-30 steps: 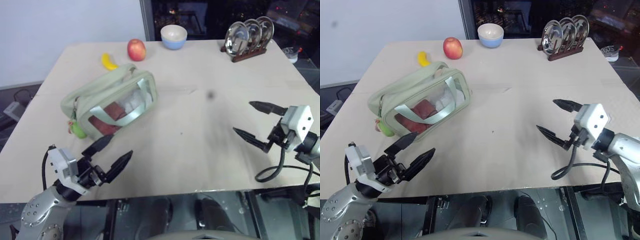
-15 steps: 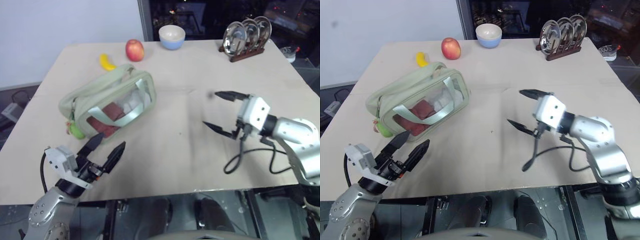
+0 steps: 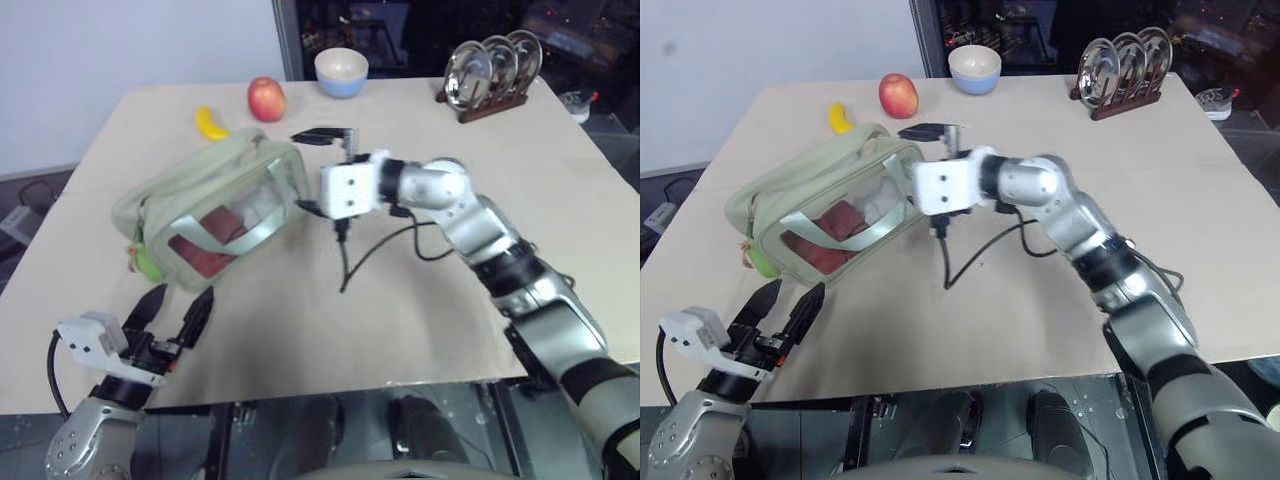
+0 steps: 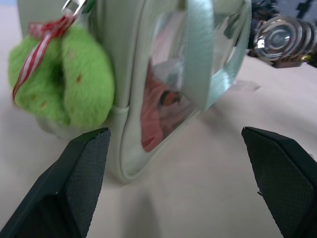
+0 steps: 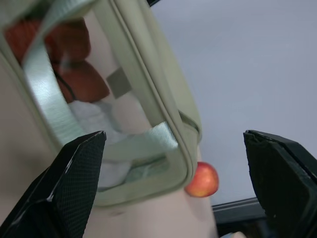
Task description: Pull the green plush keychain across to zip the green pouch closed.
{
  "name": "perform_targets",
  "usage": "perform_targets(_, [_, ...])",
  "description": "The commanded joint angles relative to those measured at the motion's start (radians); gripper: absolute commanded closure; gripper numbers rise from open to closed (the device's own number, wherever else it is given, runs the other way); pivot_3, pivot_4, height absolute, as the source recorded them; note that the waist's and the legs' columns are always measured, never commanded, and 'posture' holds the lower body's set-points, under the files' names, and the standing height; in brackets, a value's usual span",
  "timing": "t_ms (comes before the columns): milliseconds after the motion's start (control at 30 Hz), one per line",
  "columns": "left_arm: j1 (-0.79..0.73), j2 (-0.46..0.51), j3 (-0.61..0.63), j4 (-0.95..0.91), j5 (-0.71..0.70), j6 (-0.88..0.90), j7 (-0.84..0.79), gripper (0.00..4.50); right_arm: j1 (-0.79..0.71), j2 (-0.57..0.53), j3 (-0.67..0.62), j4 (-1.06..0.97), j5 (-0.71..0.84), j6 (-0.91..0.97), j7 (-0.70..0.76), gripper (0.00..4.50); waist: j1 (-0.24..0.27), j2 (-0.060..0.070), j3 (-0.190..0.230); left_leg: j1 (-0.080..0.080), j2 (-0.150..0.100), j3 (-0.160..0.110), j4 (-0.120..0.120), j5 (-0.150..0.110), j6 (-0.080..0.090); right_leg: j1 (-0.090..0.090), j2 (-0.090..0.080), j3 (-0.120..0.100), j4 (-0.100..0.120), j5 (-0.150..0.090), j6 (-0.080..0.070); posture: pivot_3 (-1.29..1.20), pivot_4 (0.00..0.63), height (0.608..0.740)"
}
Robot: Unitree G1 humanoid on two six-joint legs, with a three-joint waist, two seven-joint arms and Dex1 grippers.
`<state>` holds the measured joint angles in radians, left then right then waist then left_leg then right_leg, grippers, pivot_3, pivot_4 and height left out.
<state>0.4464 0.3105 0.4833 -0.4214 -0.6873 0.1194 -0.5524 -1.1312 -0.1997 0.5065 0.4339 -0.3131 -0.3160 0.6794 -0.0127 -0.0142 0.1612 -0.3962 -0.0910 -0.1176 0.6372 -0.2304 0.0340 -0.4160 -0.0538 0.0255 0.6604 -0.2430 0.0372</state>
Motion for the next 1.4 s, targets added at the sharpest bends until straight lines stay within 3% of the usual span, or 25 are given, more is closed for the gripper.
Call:
perform_targets(33, [0.005,-0.001,0.014,-0.04,0.011,-0.023,0.013,0.09,-0.128,0.07,0.05,0.201,-0.121,-0.102,-0.132,0.0,-0.002,0.0,0.0,0.0,0.0,0.0,0.0,0.0,0.0,0.0,0.0,0.0,0.0,0.0,0.0,0.0,0.15,0.74])
perform_targets(267, [0.041,-0.016,0.01,-0.079,0.012,-0.033,0.027,0.09,-0.279,0.187,0.102,0.557,-0.236,-0.203,-0.276,0.0,-0.006,0.001,0.001,0.001,-0.001,0.001,-0.001,-0.001,-0.001,-0.002,0.001,0.0,0.001,0.0,0.0,0.0,0.15,0.74])
perform_targets(367, [0.068,-0.029,0.011,-0.104,0.015,-0.041,0.03,0.0,-0.318,0.216,0.105,0.646,-0.258,-0.223,-0.296,0.84,-0.008,0.001,0.001,0.001,0.0,0.001,-0.002,-0.001,-0.002,-0.002,0.001,0.001,0.001,0.0,-0.001,0.0,0.15,0.74])
perform_targets(533, [0.094,-0.037,0.013,-0.126,0.013,-0.058,0.025,0.0,-0.338,0.22,0.091,0.684,-0.261,-0.265,-0.296,3.31,-0.012,0.003,0.002,0.001,0.0,0.001,-0.002,-0.001,-0.002,-0.003,0.002,0.001,0.001,0.0,-0.001,0.0,0.15,0.74])
perform_targets(567, [0.097,-0.037,0.011,-0.128,0.016,-0.063,0.02,0.0,-0.338,0.215,0.085,0.682,-0.255,-0.273,-0.287,3.65,-0.017,0.003,0.002,0.001,0.0,0.001,-0.002,-0.001,-0.002,-0.003,0.002,0.001,0.001,0.0,-0.001,0.0,0.15,0.74])
perform_targets(600, [0.099,-0.035,0.007,-0.128,0.021,-0.07,0.013,0.0,-0.338,0.207,0.077,0.676,-0.245,-0.28,-0.273,3.7,-0.023,0.003,0.002,0.001,0.0,0.0,-0.002,-0.001,-0.002,-0.003,0.002,0.001,0.001,0.0,-0.001,0.0,0.15,0.74])
perform_targets(667, [0.101,-0.03,0.0,-0.124,0.029,-0.079,0.002,0.0,-0.331,0.188,0.055,0.656,-0.218,-0.277,-0.228,4.48,-0.027,0.003,0.002,0.001,0.0,0.0,-0.002,-0.001,-0.002,-0.003,0.002,0.001,0.001,0.0,-0.001,0.0,0.15,0.74])
perform_targets(800, [0.085,-0.028,-0.013,-0.11,0.041,-0.088,-0.006,0.0,-0.288,0.109,-0.004,0.534,-0.147,-0.187,-0.073,4.48,-0.023,0.003,0.002,0.001,0.0,0.0,-0.002,-0.001,-0.002,-0.002,0.002,0.001,0.001,0.0,-0.001,0.0,0.15,0.74])
perform_targets(967, [0.036,-0.001,-0.039,-0.09,0.039,-0.073,-0.032,0.0,-0.139,-0.056,-0.066,0.202,-0.106,0.024,0.095,4.48,-0.009,0.003,0.002,-0.001,-0.001,-0.001,-0.001,-0.001,-0.002,-0.002,0.001,0.001,0.0,0.0,0.0,0.0,0.15,0.74])
perform_targets(1200, [-0.07,0.109,-0.056,-0.038,-0.01,-0.017,-0.127,0.0,0.134,-0.268,-0.15,-0.282,-0.12,0.3,0.209,4.48,0.001,0.003,0.002,-0.001,0.0,0.0,-0.001,-0.001,-0.002,-0.002,0.001,0.001,0.001,0.0,0.0,0.0,0.15,0.74])
perform_targets(1400, [-0.174,0.182,-0.083,0.02,-0.036,0.031,-0.209,0.0,0.249,-0.374,-0.21,-0.503,-0.144,0.479,0.243,4.48,0.001,0.003,0.002,-0.001,0.0,0.0,-0.001,-0.001,-0.002,-0.002,0.001,0.001,0.001,0.0,0.0,0.0,0.15,0.74])
